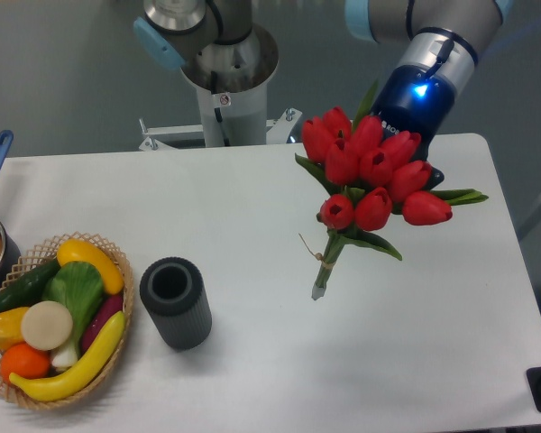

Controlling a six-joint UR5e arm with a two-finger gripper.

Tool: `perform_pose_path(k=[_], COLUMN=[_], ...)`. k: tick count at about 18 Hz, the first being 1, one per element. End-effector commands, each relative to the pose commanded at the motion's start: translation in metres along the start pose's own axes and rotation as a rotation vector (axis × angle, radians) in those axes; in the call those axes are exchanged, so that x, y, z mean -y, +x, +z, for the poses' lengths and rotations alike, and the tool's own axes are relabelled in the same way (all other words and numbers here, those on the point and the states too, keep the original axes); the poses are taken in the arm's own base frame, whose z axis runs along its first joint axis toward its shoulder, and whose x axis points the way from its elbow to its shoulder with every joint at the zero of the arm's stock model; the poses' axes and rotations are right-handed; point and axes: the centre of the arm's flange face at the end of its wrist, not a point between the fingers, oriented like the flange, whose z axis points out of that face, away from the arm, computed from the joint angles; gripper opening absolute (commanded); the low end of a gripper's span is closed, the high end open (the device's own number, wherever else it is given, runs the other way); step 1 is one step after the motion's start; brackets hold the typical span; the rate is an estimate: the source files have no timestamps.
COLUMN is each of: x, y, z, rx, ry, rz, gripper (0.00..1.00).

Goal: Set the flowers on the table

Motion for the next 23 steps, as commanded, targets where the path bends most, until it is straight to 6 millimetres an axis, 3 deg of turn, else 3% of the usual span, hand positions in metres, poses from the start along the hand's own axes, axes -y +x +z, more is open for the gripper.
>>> perform_pose_path(k=[5,10,13,23], x=[-0.005,-0.017,-0.034,-0.086], y=[-0.002,-0.007,-0.005,0.027], z=[0.002,-0.001,0.0,0.063], rx=[0.012,0.134,0.188,0.269], ry=[-0.021,-0.187,-0.297,-0.781], rz=[-0.002,0.033,0.057,0.223], gripper=[0.42,0.42,0.42,0.42])
